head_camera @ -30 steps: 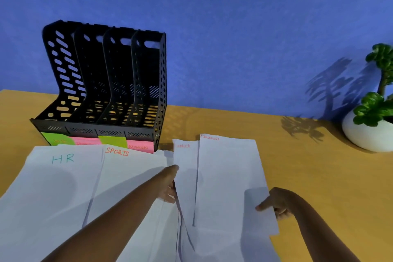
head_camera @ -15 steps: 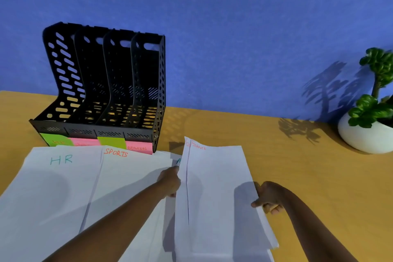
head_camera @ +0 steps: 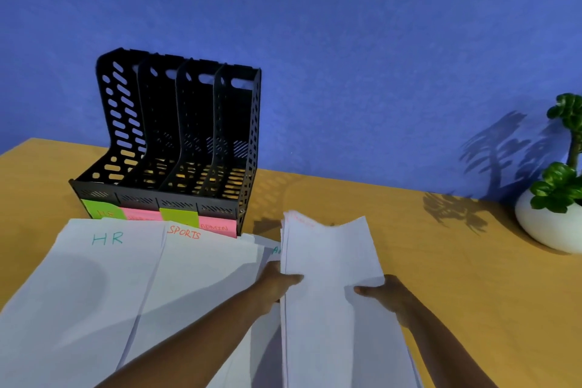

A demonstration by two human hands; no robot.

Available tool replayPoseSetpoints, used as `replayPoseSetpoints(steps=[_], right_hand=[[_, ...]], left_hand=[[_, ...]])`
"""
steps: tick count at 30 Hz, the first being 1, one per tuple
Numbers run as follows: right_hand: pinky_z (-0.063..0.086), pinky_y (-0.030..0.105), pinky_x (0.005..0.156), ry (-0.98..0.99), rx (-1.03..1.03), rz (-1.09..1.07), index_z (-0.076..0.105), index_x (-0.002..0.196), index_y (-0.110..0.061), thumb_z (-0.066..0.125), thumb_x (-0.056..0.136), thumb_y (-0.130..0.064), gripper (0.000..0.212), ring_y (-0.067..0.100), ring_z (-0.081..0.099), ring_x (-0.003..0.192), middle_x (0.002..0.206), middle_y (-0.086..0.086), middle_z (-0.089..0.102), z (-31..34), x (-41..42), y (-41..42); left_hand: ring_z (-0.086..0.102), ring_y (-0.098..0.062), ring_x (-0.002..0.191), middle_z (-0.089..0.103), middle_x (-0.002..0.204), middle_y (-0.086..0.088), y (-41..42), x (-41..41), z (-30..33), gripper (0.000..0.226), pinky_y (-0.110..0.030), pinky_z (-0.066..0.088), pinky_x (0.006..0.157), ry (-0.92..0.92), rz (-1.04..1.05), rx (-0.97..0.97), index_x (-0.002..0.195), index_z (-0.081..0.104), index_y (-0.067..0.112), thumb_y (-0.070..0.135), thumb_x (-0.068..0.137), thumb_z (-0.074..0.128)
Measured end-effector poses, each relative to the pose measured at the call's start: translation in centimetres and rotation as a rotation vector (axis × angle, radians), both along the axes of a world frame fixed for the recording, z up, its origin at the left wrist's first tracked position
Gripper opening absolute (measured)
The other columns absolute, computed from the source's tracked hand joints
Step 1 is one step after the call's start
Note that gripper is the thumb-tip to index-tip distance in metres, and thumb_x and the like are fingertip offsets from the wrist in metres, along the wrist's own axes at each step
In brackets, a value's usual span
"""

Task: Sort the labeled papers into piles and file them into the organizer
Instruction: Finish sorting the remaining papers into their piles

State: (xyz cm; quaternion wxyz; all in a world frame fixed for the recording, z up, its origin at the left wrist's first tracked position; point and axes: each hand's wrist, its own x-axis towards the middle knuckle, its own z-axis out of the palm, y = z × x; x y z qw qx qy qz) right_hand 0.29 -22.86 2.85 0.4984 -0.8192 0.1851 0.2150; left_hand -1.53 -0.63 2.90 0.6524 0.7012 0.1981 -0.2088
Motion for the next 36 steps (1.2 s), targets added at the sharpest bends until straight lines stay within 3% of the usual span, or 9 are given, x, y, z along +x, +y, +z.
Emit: replayPoseSetpoints(steps=[4, 8, 13, 15, 18, 23, 27, 30, 36], right_hand=[[0.057, 0.022, 0.057, -0.192, 0.315, -0.031, 0.064, 0.107, -0.007, 0.069, 0.079, -0.004, 0.029, 0.015, 0.069, 0.074, 0.094, 0.008, 0.07, 4.0, 0.4, 0.6], [0.054, 0.036, 0.069, -0.524, 0.162, -0.067, 0.061, 0.093, -0.009, 0.07, 0.079, -0.005, 0.017, 0.02, 0.063, 0.072, 0.089, 0.01, 0.066, 7.6, 0.6, 2.7], [0.049, 0.032, 0.071, -0.825, 0.206, -0.142, 0.061, 0.086, -0.012, 0.071, 0.079, -0.01, 0.012, 0.02, 0.062, 0.075, 0.082, 0.003, 0.065, 9.6, 0.0, 5.8], [0.051, 0.029, 0.07, -0.838, 0.248, -0.111, 0.063, 0.082, -0.02, 0.072, 0.077, -0.01, 0.014, 0.002, 0.065, 0.072, 0.078, -0.009, 0.066, 9.1, 0.0, 6.3], [0.051, 0.016, 0.064, -0.81, 0.304, -0.059, 0.062, 0.079, -0.031, 0.073, 0.076, -0.009, 0.024, -0.012, 0.065, 0.07, 0.07, -0.019, 0.068, 7.5, 0.0, 6.4], [0.053, 0.011, 0.053, -0.798, 0.342, -0.047, 0.066, 0.079, -0.02, 0.073, 0.076, -0.006, 0.016, -0.003, 0.068, 0.067, 0.07, -0.022, 0.072, 5.1, 0.0, 5.9], [0.055, 0.019, 0.06, -0.708, 0.252, 0.067, 0.065, 0.078, -0.022, 0.075, 0.074, -0.011, 0.016, 0.014, 0.069, 0.082, 0.073, -0.012, 0.07, 3.9, 0.2, 5.5], [0.055, 0.032, 0.065, -0.642, 0.104, 0.205, 0.062, 0.069, -0.028, 0.078, 0.064, -0.045, 0.024, 0.014, 0.07, 0.079, 0.076, -0.009, 0.068, 4.7, 0.7, 4.9], [0.053, 0.012, 0.065, -0.55, 0.118, 0.469, 0.062, 0.1, -0.029, 0.077, 0.064, -0.046, 0.043, -0.005, 0.064, 0.078, 0.097, -0.016, 0.066, 8.2, 2.9, 5.1]], left_hand=[[0.057, -0.024, 0.111, 0.059, 0.127, -0.009, 0.0, 0.5, 4.5, 0.033, -0.031, 0.047, 0.093, -0.227, 0.225, -0.129, 0.123, 0.054, 0.01, 0.013, 0.09, 0.058], [0.054, -0.015, 0.111, 0.053, 0.106, 0.008, 0.4, -0.1, 10.0, 0.027, -0.021, 0.037, 0.087, -0.524, 0.24, -0.119, 0.117, 0.047, 0.022, 0.013, 0.092, 0.054], [0.056, -0.001, 0.086, 0.056, 0.09, 0.017, 1.5, -0.8, 12.1, 0.028, -0.006, 0.046, 0.069, -0.67, 0.186, -0.037, 0.097, 0.05, 0.032, 0.008, 0.087, 0.061], [0.06, -0.005, 0.089, 0.06, 0.093, 0.015, 2.3, -1.0, 12.0, 0.031, -0.004, 0.049, 0.074, -0.685, 0.217, -0.037, 0.106, 0.053, 0.027, 0.007, 0.085, 0.064], [0.06, -0.018, 0.104, 0.063, 0.111, -0.002, 3.4, -1.2, 11.2, 0.045, -0.031, 0.05, 0.094, -0.659, 0.283, -0.058, 0.122, 0.051, 0.015, 0.01, 0.081, 0.069], [0.06, -0.007, 0.074, 0.062, 0.085, 0.001, 4.1, -1.3, 8.6, 0.015, -0.016, 0.051, 0.061, -0.552, 0.352, -0.062, 0.089, 0.056, 0.02, 0.008, 0.085, 0.063], [0.065, -0.022, 0.091, 0.066, 0.096, -0.007, 3.8, -1.6, 6.2, 0.019, -0.019, 0.052, 0.068, -0.49, 0.353, -0.017, 0.103, 0.061, 0.01, 0.018, 0.086, 0.064], [0.065, -0.022, 0.091, 0.065, 0.092, -0.005, 4.2, -1.3, 6.1, 0.02, -0.017, 0.052, 0.067, -0.505, 0.389, -0.011, 0.106, 0.062, 0.007, 0.018, 0.089, 0.059], [0.06, -0.019, 0.084, 0.062, 0.078, 0.005, 6.1, 0.9, 8.0, 0.02, -0.022, 0.047, 0.067, -0.557, 0.386, 0.084, 0.102, 0.065, 0.005, 0.019, 0.09, 0.059]])
